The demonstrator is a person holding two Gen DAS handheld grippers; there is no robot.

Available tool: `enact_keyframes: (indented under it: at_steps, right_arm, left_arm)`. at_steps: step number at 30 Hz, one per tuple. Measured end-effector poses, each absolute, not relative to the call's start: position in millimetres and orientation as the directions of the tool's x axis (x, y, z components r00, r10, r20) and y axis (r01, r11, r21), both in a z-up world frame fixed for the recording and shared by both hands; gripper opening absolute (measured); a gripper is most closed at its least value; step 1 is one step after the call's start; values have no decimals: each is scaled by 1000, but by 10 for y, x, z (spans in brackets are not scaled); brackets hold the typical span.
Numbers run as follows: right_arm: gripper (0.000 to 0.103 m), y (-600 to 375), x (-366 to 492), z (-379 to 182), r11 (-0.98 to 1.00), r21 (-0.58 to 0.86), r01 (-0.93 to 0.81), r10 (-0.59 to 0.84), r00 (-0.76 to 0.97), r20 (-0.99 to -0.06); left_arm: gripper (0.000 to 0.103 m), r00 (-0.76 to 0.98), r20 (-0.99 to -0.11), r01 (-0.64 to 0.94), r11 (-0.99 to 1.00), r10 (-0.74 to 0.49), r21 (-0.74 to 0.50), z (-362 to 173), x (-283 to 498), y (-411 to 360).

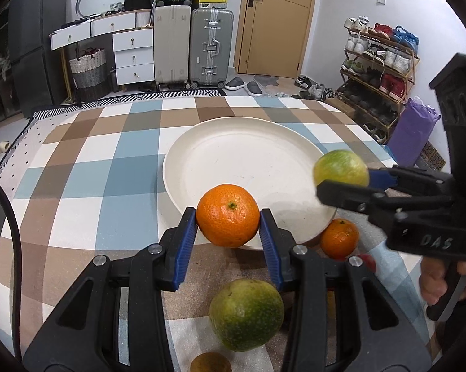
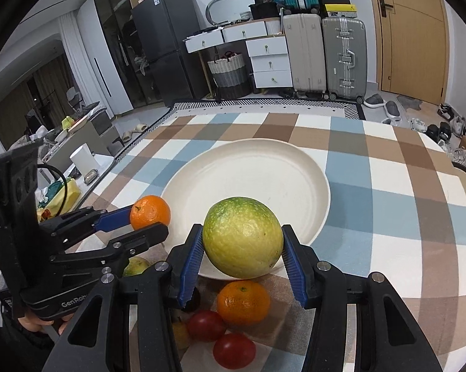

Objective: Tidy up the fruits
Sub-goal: 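Carry both fruits to the white plate and open the right gripper over it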

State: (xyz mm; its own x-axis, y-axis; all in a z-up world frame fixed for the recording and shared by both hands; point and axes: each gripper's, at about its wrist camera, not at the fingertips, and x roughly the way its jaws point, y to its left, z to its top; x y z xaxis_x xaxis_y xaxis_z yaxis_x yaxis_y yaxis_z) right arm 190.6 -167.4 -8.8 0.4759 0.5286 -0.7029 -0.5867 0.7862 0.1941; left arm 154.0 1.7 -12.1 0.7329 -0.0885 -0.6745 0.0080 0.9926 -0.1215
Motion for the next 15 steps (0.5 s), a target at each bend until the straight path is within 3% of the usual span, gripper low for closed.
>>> enact_keyframes:
  at_steps: [8,13,15]
  right_arm:
    - [51,-1588,1936,-216,802,173,-572,501,486,-716]
    - [58,-1661,1852,-137,820,144,-554,486,542,-686]
    - [61,-1697,1825,-122,818,152,-555,493,539,-682]
  left_arm:
    - [38,724,-685,1,992,-85,-122,-172,1588,16]
    - [41,731,-678,3,994,-76,-108,-145,1547,10]
    - [58,741,-667,4,993,-79,-114,-115,1507,16]
